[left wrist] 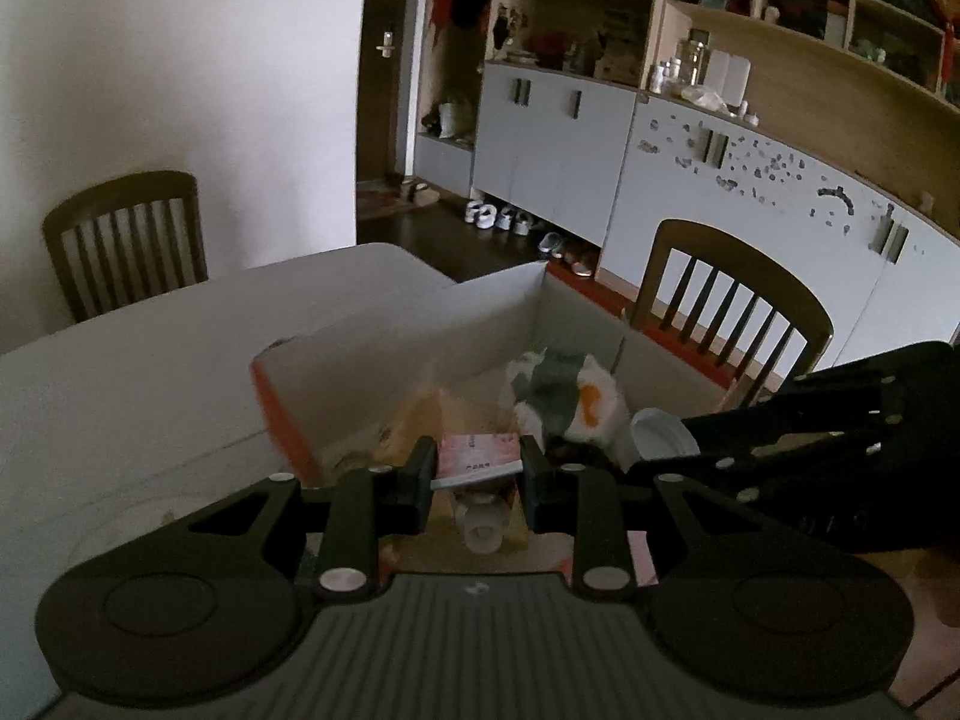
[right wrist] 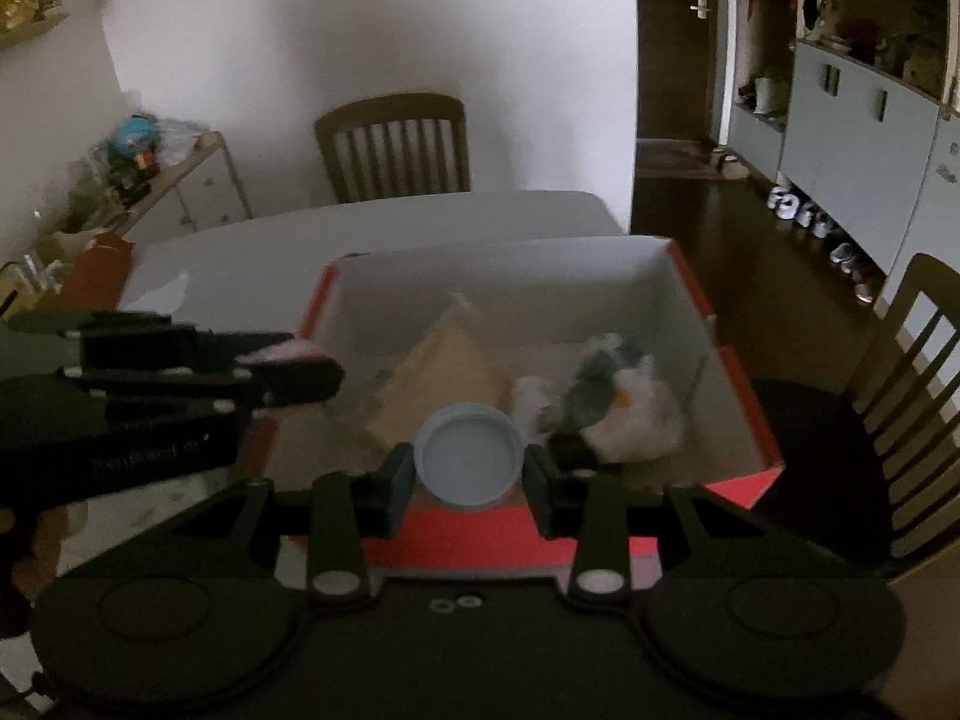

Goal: Organize objects
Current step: 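Carry the packet and cup with both grippers into the shoebox, then open both grippers to release the packet and cup in the box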

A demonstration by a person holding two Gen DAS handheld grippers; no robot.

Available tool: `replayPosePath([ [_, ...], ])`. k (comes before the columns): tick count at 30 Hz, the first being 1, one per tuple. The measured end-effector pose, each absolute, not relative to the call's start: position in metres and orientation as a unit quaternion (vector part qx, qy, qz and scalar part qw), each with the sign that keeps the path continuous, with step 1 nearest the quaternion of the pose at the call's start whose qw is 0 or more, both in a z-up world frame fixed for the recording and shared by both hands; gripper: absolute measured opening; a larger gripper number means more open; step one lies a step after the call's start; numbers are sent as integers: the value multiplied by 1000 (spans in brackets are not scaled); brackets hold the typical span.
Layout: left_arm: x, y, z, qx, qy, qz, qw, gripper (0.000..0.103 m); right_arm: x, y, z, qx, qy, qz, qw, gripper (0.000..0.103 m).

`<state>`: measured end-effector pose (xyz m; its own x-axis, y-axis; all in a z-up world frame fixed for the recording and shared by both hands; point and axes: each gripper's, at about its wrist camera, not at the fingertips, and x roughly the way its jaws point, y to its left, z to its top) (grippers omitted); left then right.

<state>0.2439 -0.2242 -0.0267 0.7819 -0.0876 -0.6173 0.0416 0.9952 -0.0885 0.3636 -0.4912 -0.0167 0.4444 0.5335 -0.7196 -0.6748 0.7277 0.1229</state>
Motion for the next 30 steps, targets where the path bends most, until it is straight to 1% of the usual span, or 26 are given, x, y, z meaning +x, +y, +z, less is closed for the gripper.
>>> replayPosePath([
  [12,333,-247,-49,-1,364,-44,930,27,415,-486,-48,-121,413,350,832,38],
  [17,364,-252,-60,21,382,-45,923,27,429,-478,-64,-130,439,353,816,38],
  [30,416,-263,-100,24,452,-59,890,27,435,-467,-90,-155,470,360,791,38],
])
